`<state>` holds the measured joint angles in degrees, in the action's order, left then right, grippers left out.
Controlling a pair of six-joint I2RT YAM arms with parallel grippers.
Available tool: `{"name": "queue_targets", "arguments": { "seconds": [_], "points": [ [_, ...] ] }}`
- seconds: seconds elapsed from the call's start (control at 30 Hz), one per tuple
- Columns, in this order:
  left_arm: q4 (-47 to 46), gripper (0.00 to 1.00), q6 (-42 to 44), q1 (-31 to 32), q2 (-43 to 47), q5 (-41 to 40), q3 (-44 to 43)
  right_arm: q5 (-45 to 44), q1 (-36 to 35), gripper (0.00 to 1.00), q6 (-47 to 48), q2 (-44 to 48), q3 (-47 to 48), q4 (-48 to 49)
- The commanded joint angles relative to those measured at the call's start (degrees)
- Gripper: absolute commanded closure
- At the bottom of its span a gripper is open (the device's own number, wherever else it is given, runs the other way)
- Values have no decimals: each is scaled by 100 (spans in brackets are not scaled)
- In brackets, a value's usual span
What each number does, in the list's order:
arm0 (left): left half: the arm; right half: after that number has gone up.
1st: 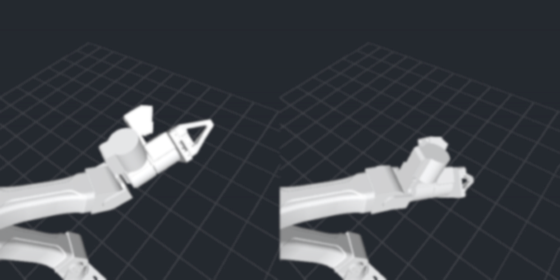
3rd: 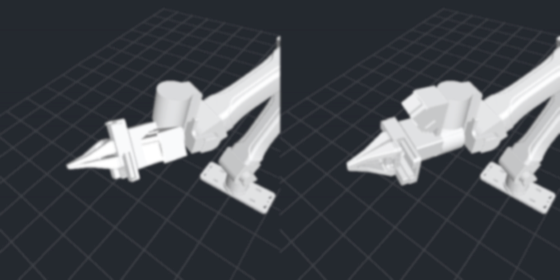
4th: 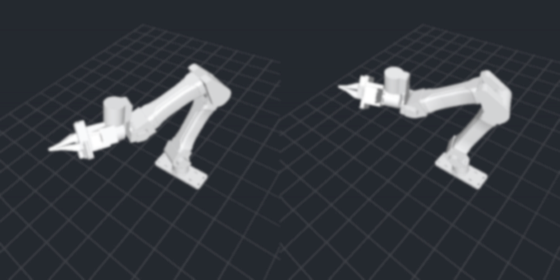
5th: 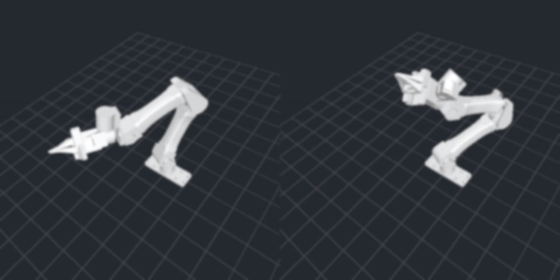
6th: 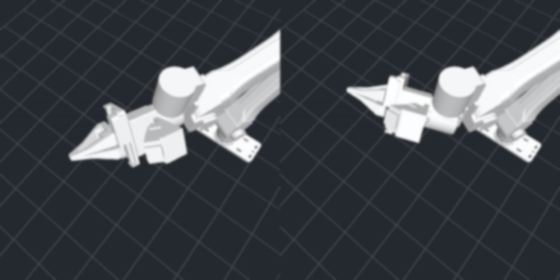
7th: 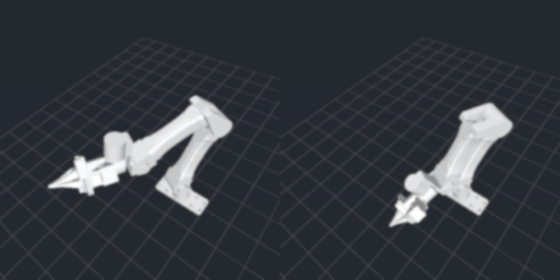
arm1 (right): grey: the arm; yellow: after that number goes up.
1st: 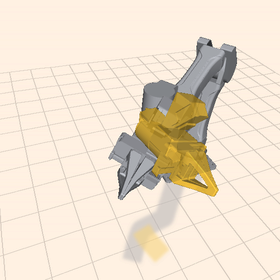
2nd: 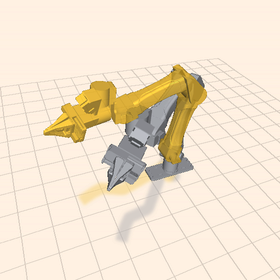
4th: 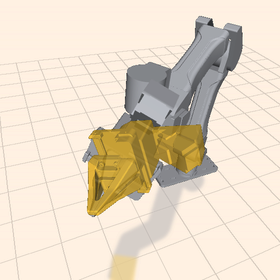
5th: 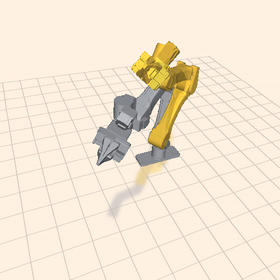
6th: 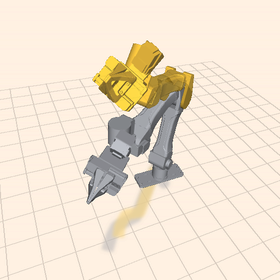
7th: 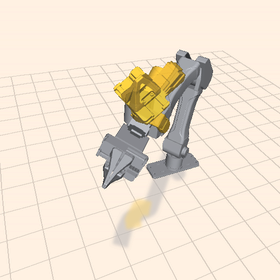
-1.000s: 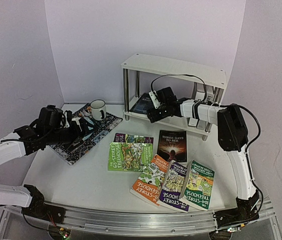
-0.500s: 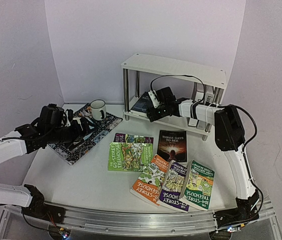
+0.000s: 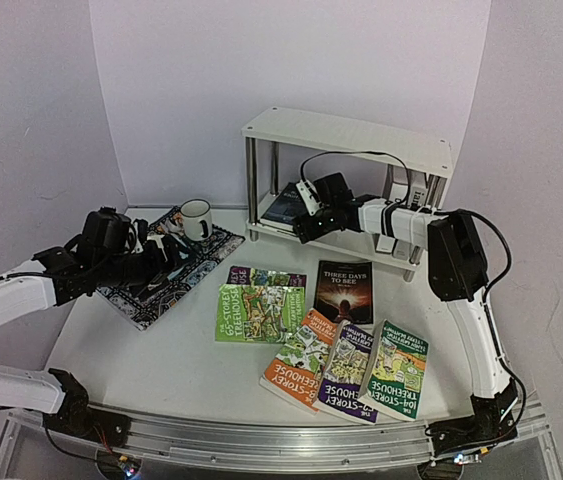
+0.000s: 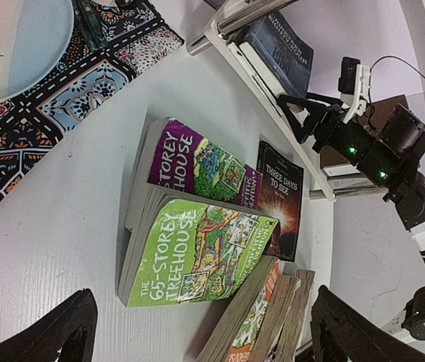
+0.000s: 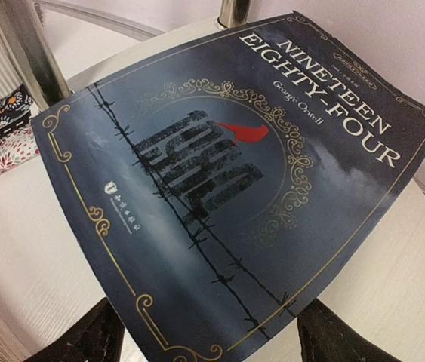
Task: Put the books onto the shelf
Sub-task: Adjust the book at the book pile on the shelf.
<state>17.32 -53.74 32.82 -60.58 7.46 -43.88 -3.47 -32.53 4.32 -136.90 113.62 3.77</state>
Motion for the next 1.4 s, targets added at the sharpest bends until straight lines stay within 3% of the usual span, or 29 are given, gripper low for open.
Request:
{"name": "queue_targets", "arguments": {
  "seconds": [0.0,0.33,0.47,0.67,1.0,1.37],
  "points": [
    [-185,0,126,-21,-24,-17,-301,298,-26,21,104,-161,248,-52],
    [-185,0,132,-21,-56,9,-305,486,-25,20,86,-158,307,-94],
    [-196,0,141,-21,-50,-3,-301,376,-25,8,80,-6,169,-105],
    [-199,0,302,-21,-70,-37,-262,347,-34,4,-79,460,-172,-148],
    [-338,0,978,-24,-124,-184,-54,347,-400,4,-172,1718,-1452,-145],
    [-921,0,1158,-5,-322,738,395,-99,-1307,3,-641,3139,-3065,-149]
  ]
}}
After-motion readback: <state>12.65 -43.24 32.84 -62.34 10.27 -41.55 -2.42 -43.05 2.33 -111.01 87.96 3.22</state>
